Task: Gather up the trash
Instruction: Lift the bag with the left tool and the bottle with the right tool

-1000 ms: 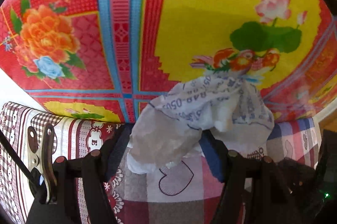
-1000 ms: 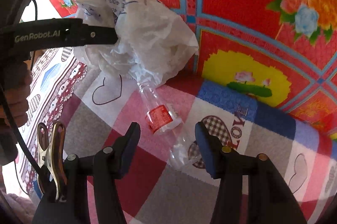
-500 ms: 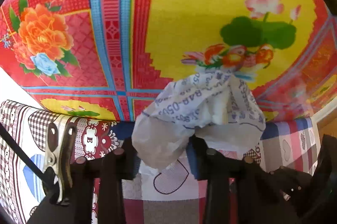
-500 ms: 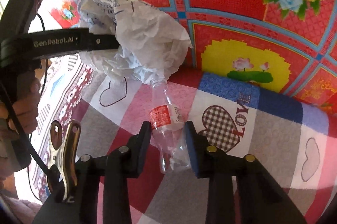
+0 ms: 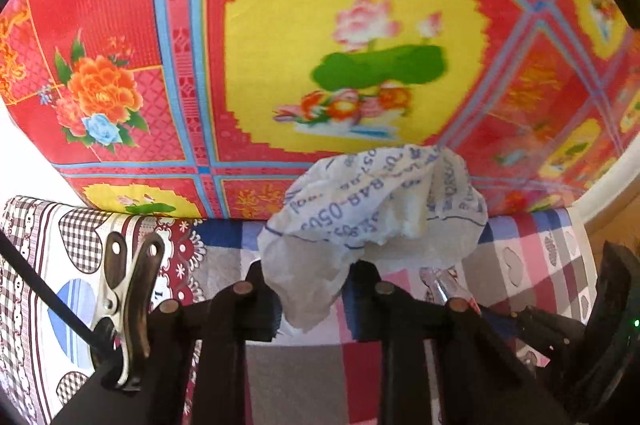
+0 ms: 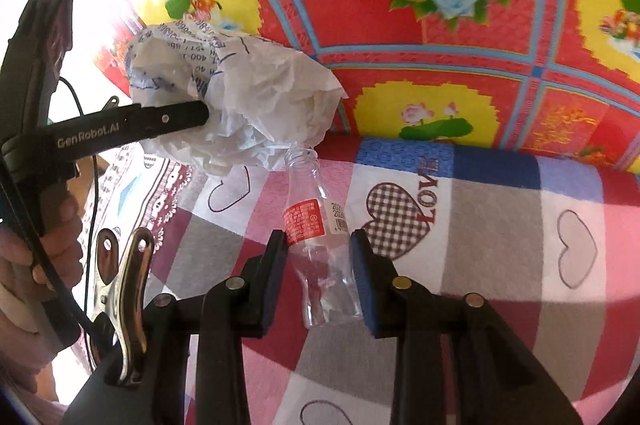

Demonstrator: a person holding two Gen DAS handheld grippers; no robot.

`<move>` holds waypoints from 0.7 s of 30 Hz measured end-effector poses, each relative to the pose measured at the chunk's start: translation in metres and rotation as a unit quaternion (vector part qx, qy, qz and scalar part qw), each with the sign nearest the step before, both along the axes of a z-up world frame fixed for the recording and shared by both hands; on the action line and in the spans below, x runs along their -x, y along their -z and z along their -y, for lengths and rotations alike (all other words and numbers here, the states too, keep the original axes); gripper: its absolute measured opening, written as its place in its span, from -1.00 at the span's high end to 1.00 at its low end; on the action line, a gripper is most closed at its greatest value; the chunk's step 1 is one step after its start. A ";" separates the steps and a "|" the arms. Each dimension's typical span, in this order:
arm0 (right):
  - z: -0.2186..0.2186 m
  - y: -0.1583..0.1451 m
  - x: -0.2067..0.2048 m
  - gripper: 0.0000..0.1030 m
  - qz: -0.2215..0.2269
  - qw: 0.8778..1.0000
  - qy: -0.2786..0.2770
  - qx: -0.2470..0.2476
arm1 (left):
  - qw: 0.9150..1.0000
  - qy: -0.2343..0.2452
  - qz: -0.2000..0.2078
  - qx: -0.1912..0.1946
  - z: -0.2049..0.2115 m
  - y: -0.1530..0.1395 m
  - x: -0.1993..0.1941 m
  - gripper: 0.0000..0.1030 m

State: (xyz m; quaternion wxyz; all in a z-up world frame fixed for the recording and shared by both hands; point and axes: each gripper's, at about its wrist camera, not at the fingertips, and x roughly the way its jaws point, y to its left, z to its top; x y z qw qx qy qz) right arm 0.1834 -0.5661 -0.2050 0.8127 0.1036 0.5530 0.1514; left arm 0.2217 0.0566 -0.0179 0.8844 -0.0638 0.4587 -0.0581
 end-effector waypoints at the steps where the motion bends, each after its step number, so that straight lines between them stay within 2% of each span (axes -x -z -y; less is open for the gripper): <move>1: 0.002 -0.003 0.003 0.35 0.002 1.000 0.005 -0.002 | 1.000 0.002 0.000 0.001 0.000 0.000 0.002 0.53; 13: 0.038 -0.035 0.048 0.35 0.015 0.997 0.070 -0.018 | 0.999 0.033 0.003 0.005 0.037 -0.013 0.041 0.54; 21: 0.067 -0.062 0.089 0.35 0.030 0.993 0.109 -0.016 | 0.998 0.065 0.007 0.001 0.076 -0.020 0.070 0.54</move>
